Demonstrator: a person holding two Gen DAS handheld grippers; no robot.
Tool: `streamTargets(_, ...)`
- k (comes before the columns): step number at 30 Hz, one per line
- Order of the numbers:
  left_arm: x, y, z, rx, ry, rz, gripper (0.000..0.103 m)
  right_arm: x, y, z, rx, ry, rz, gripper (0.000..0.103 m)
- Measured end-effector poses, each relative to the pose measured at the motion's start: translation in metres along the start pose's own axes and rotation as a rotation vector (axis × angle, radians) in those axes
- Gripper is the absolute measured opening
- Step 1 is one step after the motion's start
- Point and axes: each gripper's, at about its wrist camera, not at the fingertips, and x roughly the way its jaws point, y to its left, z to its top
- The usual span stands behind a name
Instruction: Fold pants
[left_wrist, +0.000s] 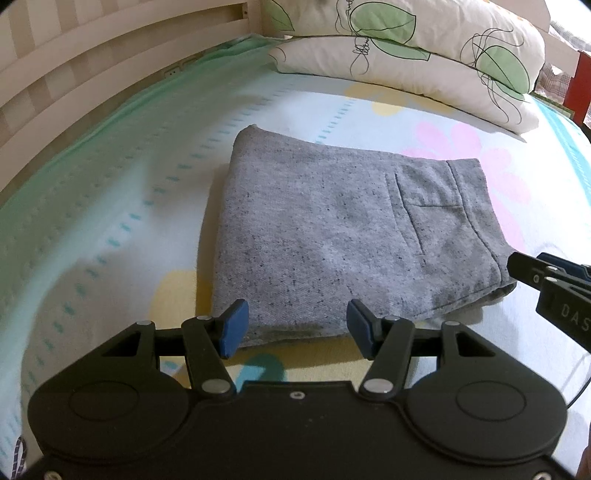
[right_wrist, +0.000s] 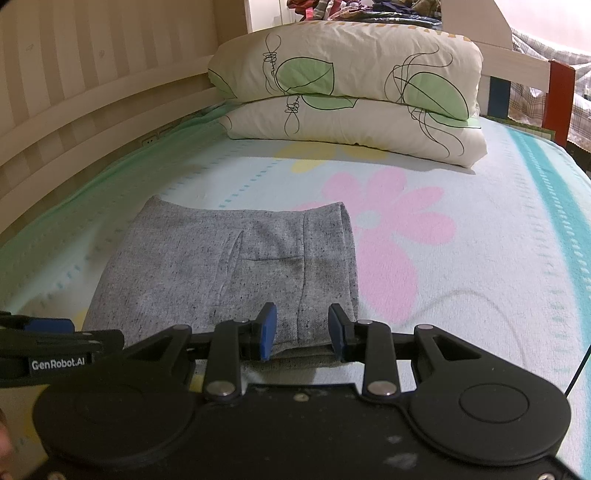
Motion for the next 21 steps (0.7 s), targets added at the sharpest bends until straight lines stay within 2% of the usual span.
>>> streamTargets(21, 0.0009, 0.0006, -0.0009, 0.008, 0.008, -0.002, 0.063, -0.0008, -0.0007, -0.0020, -0.007, 0.007, 0.008, 0.034)
